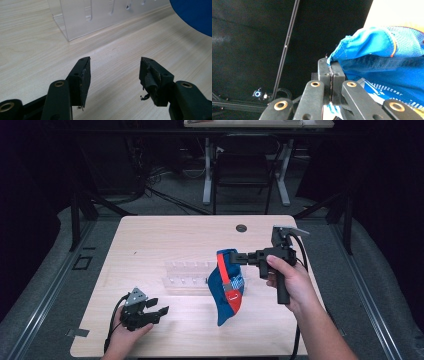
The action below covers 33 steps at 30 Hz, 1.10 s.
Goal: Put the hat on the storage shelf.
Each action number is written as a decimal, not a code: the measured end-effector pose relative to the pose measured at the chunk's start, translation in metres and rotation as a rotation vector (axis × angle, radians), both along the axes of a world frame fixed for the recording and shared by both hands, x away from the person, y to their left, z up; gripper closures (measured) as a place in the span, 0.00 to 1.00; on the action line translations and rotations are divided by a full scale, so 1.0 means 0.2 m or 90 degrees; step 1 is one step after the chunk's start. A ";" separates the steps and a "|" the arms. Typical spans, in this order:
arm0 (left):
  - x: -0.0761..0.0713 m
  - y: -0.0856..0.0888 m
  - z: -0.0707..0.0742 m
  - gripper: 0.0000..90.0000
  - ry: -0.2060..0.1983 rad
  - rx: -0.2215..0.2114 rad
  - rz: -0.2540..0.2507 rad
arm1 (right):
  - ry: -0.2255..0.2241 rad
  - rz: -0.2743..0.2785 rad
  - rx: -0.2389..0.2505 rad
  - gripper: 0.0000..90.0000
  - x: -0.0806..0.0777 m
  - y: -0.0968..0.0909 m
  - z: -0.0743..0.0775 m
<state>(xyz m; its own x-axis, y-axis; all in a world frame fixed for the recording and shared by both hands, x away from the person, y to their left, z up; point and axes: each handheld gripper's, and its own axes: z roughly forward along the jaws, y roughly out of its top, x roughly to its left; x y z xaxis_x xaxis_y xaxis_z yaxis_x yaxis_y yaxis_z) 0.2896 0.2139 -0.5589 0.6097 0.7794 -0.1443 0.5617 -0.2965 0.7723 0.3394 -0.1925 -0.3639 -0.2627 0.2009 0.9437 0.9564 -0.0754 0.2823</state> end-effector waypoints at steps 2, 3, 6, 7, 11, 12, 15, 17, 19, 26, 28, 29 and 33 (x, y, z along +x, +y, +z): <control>0.00 0.00 0.00 0.48 0.000 0.000 0.000 | -0.004 -0.002 0.001 1.00 0.01 0.01 0.02; 0.00 0.00 0.00 0.48 0.001 0.000 0.000 | -0.006 -0.003 0.001 1.00 0.01 0.01 0.02; 0.00 0.00 0.00 0.48 0.000 0.000 0.000 | -0.009 -0.009 0.006 1.00 0.03 0.01 0.05; 0.00 0.00 0.00 0.48 0.000 0.000 0.000 | -0.009 -0.009 0.006 1.00 0.03 0.01 0.05; 0.01 0.00 -0.01 0.48 0.005 0.005 -0.004 | -0.015 -0.020 0.010 1.00 0.06 0.02 0.08; 0.01 0.00 -0.01 0.48 0.006 0.005 -0.005 | -0.019 -0.024 0.015 1.00 0.07 0.03 0.10; 0.01 0.00 -0.01 0.48 0.004 0.005 -0.004 | -0.022 -0.029 0.013 1.00 0.09 0.03 0.12; 0.01 0.00 -0.01 0.48 0.005 0.005 -0.004 | -0.024 -0.037 0.016 1.00 0.10 0.04 0.14; 0.01 0.00 -0.01 0.48 0.002 0.007 -0.003 | -0.027 -0.041 0.016 1.00 0.11 0.04 0.16; 0.01 -0.01 -0.01 0.48 0.006 0.005 -0.006 | -0.029 -0.060 0.019 1.00 0.17 0.09 0.20; 0.01 -0.01 -0.01 0.48 0.004 0.007 -0.008 | -0.026 -0.065 0.025 1.00 0.18 0.10 0.21; 0.01 -0.01 -0.01 0.48 0.003 0.008 -0.011 | -0.026 -0.065 0.025 1.00 0.18 0.10 0.21; 0.01 -0.01 -0.01 0.48 0.003 0.008 -0.009 | -0.028 -0.070 0.027 1.00 0.20 0.14 0.22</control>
<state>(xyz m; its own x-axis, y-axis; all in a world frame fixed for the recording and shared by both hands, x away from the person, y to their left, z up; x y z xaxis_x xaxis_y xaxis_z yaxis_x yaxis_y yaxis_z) 0.2913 0.2111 -0.5608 0.6195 0.7729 -0.1372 0.5610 -0.3137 0.7661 0.3803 -0.1649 -0.3193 -0.2823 0.1915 0.9400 0.9286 -0.1916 0.3178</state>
